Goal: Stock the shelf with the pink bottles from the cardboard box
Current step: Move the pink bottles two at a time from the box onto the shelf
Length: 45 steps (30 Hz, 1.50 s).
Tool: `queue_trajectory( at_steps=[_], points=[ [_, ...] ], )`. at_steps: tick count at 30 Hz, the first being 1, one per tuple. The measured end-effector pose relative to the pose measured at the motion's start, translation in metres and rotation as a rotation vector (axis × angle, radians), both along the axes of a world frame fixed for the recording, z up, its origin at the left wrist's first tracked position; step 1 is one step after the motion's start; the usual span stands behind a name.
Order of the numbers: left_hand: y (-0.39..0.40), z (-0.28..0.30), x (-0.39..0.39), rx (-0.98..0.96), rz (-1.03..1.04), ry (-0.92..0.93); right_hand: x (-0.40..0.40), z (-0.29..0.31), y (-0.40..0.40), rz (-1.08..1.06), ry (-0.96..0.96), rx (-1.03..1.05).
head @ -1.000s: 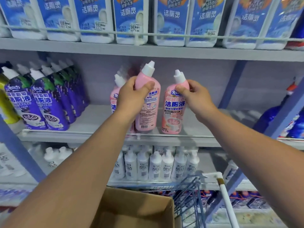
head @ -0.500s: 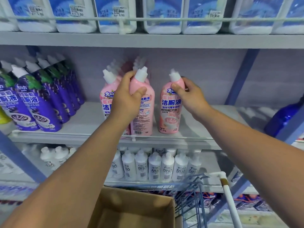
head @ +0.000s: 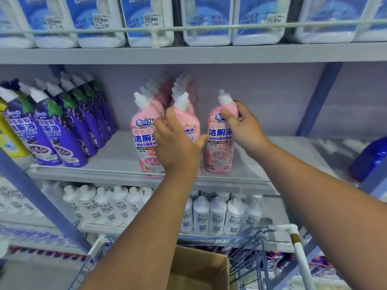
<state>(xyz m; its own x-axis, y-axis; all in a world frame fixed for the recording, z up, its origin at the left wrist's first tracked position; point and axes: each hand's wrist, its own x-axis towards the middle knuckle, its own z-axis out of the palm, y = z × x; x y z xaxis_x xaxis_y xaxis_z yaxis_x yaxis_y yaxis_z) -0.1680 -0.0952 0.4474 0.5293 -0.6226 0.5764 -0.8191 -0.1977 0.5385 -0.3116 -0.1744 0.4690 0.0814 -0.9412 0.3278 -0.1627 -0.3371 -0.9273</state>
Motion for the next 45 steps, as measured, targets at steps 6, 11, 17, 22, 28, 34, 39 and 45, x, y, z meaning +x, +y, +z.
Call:
queue_trajectory(
  at_steps=[6,11,17,22,28,34,39,45],
  points=[
    [-0.003,-0.003,0.0,-0.081,-0.097,0.064,-0.012,0.003,-0.004,-0.05,-0.004,-0.021],
    [-0.003,-0.008,0.006,-0.135,-0.322,0.149,-0.033,0.006,-0.005,-0.044,0.043,-0.049],
    [-0.005,-0.011,-0.001,-0.116,-0.287,0.163,-0.042,-0.006,0.002,-0.059,0.066,-0.012],
    [-0.011,-0.011,-0.025,0.009,-0.097,0.164,-0.045,-0.038,0.016,-0.03,0.18,0.123],
    [-0.023,-0.022,-0.034,-0.039,-0.451,0.476,-0.059,-0.057,0.013,-0.007,0.239,0.172],
    [-0.02,-0.033,0.002,0.113,-0.641,0.661,-0.067,-0.064,0.01,0.053,0.182,0.194],
    [-0.009,-0.045,-0.012,0.095,-0.549,0.597,-0.063,-0.074,0.012,0.048,0.118,0.166],
    [-0.006,-0.045,0.007,0.16,-0.556,0.434,-0.063,-0.079,0.009,0.056,0.096,0.169]
  ],
)
